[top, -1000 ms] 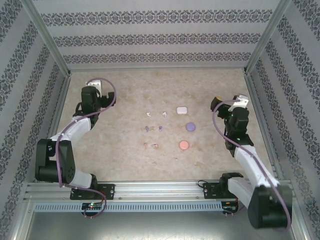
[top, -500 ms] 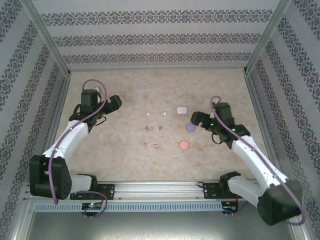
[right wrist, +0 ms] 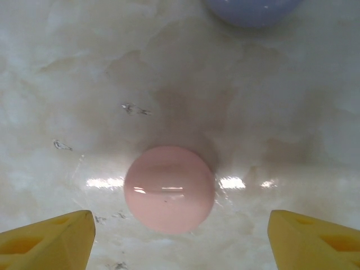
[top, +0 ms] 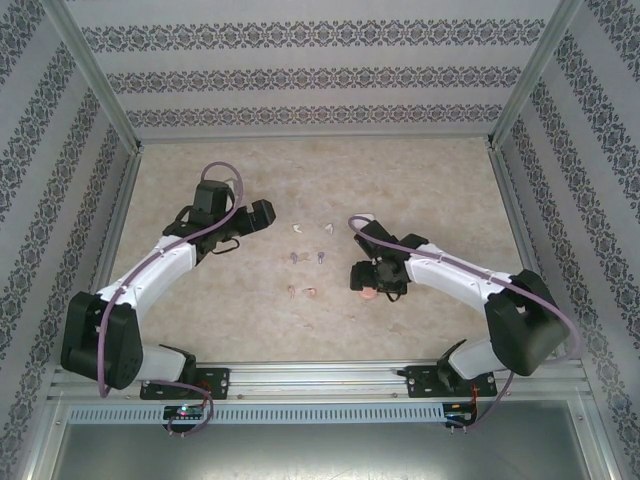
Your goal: Insert wireless bluetooth earbuds into charging case
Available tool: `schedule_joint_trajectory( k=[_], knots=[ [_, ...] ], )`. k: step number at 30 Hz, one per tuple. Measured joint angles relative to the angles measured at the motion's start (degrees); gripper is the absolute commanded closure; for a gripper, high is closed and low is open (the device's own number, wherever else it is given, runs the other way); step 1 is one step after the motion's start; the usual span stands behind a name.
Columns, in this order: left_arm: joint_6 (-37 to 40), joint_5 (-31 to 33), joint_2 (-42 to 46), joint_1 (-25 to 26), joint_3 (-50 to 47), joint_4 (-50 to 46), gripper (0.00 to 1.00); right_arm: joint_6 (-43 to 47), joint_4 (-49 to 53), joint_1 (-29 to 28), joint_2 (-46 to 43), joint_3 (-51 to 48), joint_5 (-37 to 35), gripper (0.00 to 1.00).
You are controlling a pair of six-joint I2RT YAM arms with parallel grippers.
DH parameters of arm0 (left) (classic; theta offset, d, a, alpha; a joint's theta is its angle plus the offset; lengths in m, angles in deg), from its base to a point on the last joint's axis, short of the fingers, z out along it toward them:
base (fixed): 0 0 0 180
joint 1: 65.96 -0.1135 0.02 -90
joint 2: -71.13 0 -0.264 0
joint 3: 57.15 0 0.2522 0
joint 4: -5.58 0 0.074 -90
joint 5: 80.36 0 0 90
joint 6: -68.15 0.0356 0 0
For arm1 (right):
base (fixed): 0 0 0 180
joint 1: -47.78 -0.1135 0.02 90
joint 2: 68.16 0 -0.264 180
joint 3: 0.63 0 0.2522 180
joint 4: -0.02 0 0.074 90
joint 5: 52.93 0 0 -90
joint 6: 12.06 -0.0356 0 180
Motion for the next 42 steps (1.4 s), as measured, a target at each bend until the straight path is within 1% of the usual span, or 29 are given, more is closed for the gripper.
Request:
schedule_joint_trajectory(
  k=[5,9,21,25,28,32,33,38,42],
  knots=[
    [0.0,0.3,-2.3,1.3,1.5,-0.1,0.01,-1.5,0.4,-2.3,4.9,2.9,-2.1,0.23],
    [0.0,0.4,-2.9,1.9,2.1,-0.2,0.01,-1.9,0.7,-2.6,8.6,3.9,-3.5,0.26],
    [0.0,0.3,-2.8,1.9,2.6,-1.6,0.01,-3.3,0.1,-2.6,11.5,3.7,-4.3,0.34],
    [0.0,0.2,-2.8,1.9,2.9,-2.1,0.01,-3.5,-1.2,-2.6,11.6,2.9,-4.2,0.38],
    [0.1,-0.1,-2.8,1.9,3.4,-2.6,0.01,-3.9,-2.1,-2.6,11.6,2.7,-3.8,0.45],
    [-0.1,-1.1,-2.8,1.9,4.2,-3.3,0.01,-4.3,-2.4,-2.6,11.3,2.6,-3.7,0.61],
    [-0.5,-1.3,-2.8,1.9,4.5,-3.9,0.01,-4.5,-2.5,-2.6,11.1,2.4,-3.6,0.63],
    [-4.5,-2.2,-1.7,1.9,5.2,-6.0,0.01,-5.2,-4.3,-2.6,8.3,0.4,-2.4,0.64],
    [-5.1,-2.2,0.7,1.9,3.5,-3.1,0.01,-7.6,-5.5,-2.6,2.7,0.5,-0.7,0.64]
  ],
)
